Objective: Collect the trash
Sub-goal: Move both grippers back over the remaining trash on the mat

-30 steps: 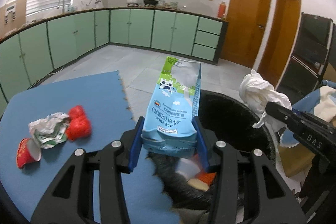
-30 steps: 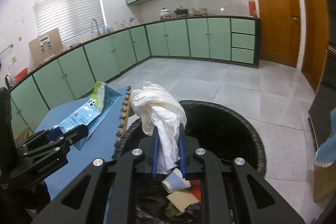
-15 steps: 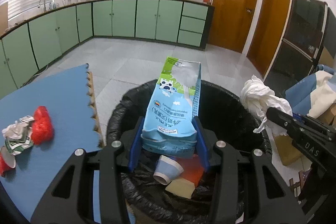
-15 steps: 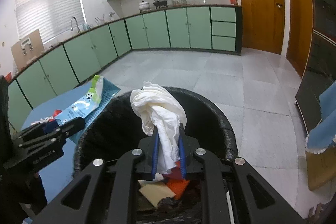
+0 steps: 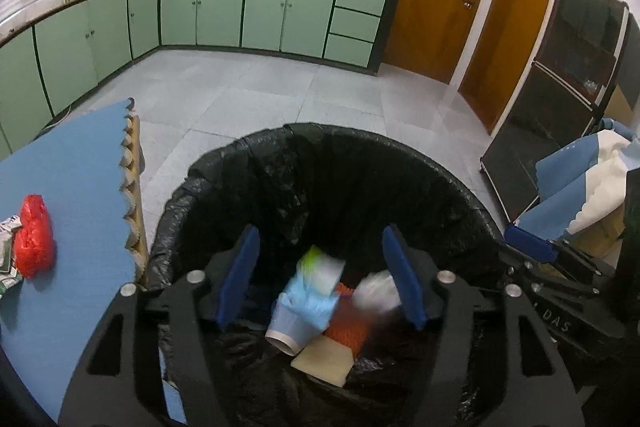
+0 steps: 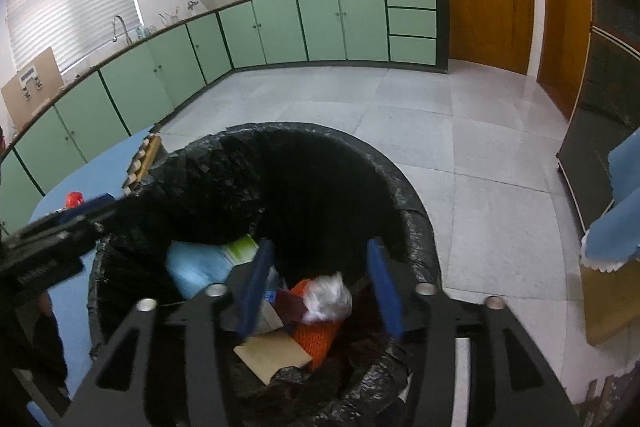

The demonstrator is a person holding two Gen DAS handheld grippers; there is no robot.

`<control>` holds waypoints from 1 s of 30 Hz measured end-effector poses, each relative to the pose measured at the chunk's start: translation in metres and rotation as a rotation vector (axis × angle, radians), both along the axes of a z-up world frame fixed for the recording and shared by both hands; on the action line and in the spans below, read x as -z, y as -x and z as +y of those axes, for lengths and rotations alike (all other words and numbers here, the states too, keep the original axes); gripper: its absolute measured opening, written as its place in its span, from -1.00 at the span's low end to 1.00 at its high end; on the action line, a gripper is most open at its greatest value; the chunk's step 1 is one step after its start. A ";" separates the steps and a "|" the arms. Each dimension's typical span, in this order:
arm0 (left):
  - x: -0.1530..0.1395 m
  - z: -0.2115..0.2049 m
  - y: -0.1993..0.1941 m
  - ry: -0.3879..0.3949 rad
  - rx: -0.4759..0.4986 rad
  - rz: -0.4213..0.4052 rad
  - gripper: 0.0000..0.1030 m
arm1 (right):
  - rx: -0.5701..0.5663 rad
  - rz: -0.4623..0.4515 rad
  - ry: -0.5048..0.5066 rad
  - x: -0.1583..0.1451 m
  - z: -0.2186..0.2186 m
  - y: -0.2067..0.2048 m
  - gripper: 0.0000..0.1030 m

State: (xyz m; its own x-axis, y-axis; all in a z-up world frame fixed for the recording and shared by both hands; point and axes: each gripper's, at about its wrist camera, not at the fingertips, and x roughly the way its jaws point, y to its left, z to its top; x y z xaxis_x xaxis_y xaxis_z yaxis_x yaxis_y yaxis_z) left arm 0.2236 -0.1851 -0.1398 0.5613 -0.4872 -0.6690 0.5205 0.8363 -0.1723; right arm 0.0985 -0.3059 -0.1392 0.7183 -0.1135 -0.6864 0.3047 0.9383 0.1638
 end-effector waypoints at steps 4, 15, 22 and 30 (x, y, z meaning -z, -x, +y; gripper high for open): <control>-0.009 0.014 0.000 0.017 -0.032 -0.021 0.44 | 0.030 -0.018 0.025 -0.006 0.004 0.008 0.85; -0.041 0.117 0.017 0.001 -0.217 -0.154 0.71 | -0.070 -0.126 0.012 -0.045 0.063 0.005 0.88; -0.049 0.217 0.029 -0.090 -0.418 -0.239 0.71 | -0.211 -0.170 -0.003 -0.054 0.138 -0.027 0.88; -0.033 0.313 0.023 -0.171 -0.599 -0.203 0.71 | -0.370 -0.180 0.013 -0.047 0.226 -0.061 0.88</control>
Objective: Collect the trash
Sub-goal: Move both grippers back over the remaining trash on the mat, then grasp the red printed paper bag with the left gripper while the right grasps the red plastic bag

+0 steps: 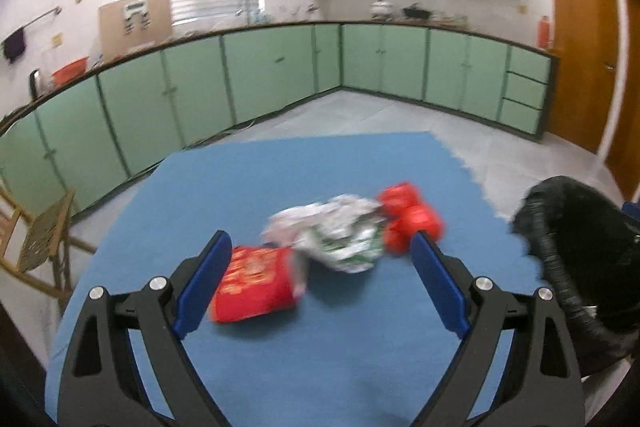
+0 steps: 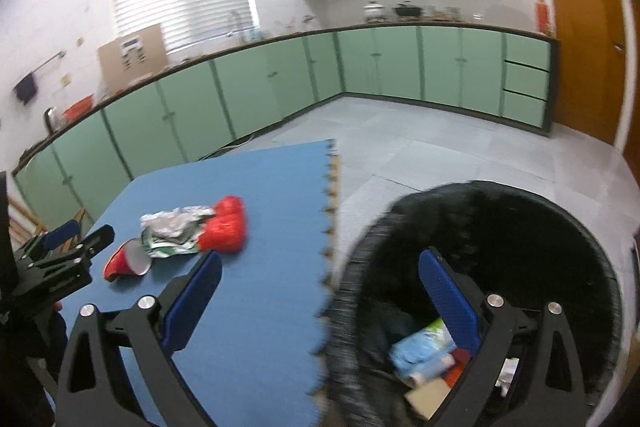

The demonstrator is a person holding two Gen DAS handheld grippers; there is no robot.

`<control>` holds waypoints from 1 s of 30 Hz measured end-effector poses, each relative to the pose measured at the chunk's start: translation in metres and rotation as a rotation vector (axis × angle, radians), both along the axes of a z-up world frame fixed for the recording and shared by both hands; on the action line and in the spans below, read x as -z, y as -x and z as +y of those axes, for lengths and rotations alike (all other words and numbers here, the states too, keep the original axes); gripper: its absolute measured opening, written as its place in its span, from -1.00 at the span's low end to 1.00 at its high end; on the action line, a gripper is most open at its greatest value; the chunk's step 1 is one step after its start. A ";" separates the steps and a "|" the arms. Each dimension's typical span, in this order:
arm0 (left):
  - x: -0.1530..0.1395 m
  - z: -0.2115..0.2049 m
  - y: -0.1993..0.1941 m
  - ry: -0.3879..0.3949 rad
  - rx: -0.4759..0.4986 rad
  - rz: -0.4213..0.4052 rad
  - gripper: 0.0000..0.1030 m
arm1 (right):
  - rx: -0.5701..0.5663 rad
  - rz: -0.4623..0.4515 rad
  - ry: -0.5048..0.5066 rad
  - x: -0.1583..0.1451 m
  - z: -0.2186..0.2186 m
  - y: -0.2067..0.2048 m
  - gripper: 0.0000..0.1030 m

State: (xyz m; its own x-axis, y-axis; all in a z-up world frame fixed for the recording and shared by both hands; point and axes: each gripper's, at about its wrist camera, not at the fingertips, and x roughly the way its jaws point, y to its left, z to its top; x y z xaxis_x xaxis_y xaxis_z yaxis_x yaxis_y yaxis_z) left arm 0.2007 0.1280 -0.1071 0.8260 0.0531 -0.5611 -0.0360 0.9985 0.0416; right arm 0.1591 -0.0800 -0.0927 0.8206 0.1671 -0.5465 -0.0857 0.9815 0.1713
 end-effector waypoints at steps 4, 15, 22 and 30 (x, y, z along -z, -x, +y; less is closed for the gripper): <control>0.017 0.033 -0.007 0.028 -0.044 0.046 0.71 | -0.054 -0.001 0.014 0.009 0.030 -0.011 0.88; 0.050 0.058 -0.035 0.097 -0.063 0.132 0.71 | -0.094 0.041 0.018 0.032 0.072 -0.047 0.88; 0.067 0.068 -0.053 0.143 -0.075 0.203 0.71 | -0.103 0.052 0.017 0.039 0.078 -0.062 0.88; 0.080 0.073 -0.069 0.171 -0.071 0.292 0.68 | -0.112 0.065 0.028 0.047 0.084 -0.076 0.88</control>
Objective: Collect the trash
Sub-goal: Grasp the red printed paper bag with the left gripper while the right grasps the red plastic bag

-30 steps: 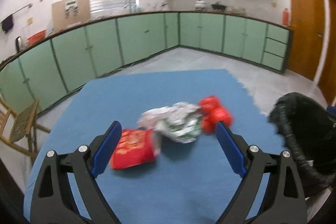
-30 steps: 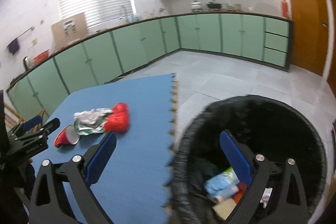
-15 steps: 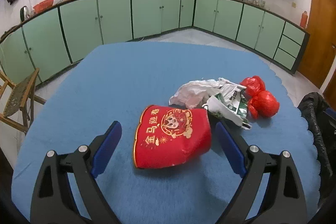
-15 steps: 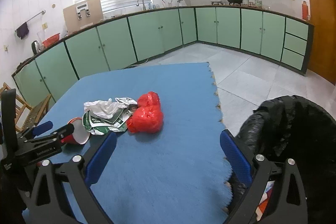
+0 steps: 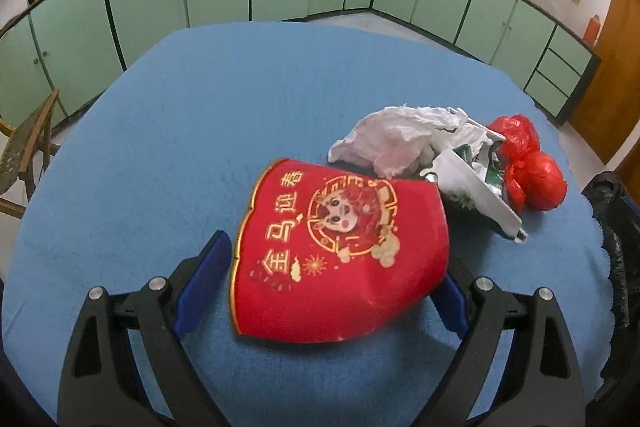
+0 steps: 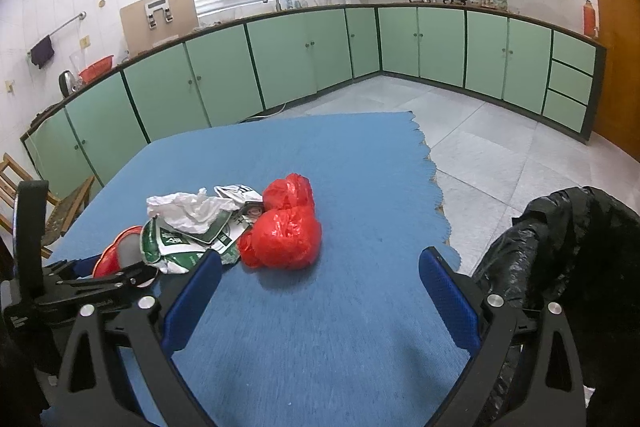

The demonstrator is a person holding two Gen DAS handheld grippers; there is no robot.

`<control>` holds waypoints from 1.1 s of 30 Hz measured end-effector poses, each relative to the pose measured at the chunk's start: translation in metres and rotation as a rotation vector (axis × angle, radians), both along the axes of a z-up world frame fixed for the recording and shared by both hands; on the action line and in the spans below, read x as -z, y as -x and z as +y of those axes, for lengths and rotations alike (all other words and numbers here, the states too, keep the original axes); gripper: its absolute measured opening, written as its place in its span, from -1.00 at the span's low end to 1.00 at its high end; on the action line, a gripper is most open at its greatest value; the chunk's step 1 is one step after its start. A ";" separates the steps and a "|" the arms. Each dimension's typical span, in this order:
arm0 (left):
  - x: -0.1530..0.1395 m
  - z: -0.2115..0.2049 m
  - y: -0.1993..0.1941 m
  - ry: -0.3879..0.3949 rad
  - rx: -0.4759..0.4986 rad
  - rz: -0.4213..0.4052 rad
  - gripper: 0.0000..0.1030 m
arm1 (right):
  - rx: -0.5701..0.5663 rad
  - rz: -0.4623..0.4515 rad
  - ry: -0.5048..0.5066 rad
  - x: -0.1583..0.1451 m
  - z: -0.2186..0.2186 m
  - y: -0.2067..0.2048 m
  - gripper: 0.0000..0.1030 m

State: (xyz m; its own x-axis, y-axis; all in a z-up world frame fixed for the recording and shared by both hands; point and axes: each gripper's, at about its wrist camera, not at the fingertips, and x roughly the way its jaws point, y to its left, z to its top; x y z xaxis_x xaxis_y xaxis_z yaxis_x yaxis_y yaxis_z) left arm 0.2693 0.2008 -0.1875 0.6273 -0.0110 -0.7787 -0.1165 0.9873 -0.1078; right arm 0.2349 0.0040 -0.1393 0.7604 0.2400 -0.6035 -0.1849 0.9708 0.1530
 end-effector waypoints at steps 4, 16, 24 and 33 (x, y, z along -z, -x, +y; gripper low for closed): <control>-0.003 0.000 0.001 0.004 0.011 -0.011 0.50 | -0.010 0.010 0.006 0.003 0.005 -0.005 0.88; -0.037 0.015 0.025 -0.080 -0.110 -0.157 0.49 | -0.022 0.038 0.030 0.012 0.025 -0.028 0.86; -0.043 0.009 0.011 -0.116 -0.121 -0.154 0.49 | -0.028 0.090 0.049 0.021 0.038 -0.054 0.57; -0.038 0.005 0.017 -0.116 -0.107 -0.140 0.49 | -0.065 0.157 0.047 0.031 0.040 -0.059 -0.18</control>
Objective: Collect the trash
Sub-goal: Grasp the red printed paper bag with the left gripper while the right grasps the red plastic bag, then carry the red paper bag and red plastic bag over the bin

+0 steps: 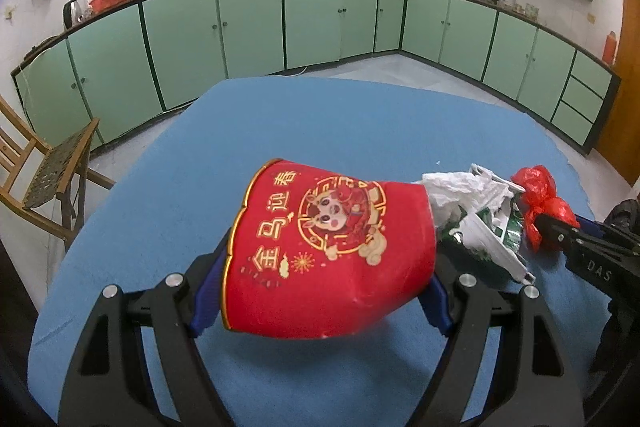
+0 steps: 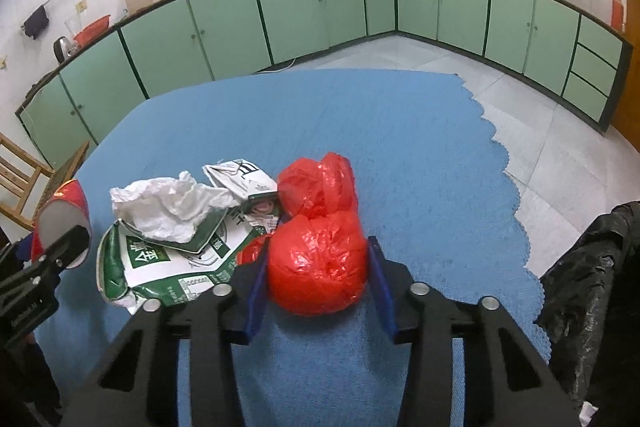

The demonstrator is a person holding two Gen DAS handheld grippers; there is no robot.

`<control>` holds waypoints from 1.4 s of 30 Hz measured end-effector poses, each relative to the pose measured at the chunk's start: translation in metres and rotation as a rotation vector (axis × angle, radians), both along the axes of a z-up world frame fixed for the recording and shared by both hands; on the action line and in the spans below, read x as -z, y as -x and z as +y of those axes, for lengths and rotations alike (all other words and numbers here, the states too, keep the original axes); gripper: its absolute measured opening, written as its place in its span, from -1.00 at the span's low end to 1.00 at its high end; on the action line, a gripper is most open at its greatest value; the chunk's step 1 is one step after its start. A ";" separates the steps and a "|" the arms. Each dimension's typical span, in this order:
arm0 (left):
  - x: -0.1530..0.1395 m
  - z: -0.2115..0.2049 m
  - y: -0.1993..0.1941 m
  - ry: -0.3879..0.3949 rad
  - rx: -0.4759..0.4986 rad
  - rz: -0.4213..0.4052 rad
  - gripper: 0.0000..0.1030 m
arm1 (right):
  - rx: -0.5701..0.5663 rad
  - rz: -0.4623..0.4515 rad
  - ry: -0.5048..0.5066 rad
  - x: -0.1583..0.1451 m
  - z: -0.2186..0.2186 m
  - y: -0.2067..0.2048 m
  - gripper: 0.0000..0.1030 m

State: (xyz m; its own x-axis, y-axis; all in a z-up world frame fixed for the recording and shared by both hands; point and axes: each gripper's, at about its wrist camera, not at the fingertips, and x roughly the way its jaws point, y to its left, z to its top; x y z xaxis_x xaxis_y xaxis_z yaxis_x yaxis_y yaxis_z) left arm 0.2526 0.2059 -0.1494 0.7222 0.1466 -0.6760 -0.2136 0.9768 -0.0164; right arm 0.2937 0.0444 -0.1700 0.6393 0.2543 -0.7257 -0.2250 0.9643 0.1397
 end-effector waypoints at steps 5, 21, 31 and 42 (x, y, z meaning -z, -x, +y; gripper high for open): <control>-0.006 -0.004 0.005 -0.006 0.008 -0.012 0.49 | 0.001 -0.011 -0.012 -0.006 -0.004 0.007 -0.22; -0.056 -0.047 0.040 0.005 0.095 -0.116 0.49 | 0.004 -0.143 -0.061 -0.076 -0.039 0.063 -0.22; -0.083 -0.089 0.068 -0.005 0.169 -0.165 0.49 | 0.040 -0.198 -0.072 -0.114 -0.073 0.107 -0.22; -0.097 -0.140 0.093 -0.001 0.263 -0.200 0.49 | 0.123 -0.253 -0.058 -0.139 -0.131 0.153 -0.22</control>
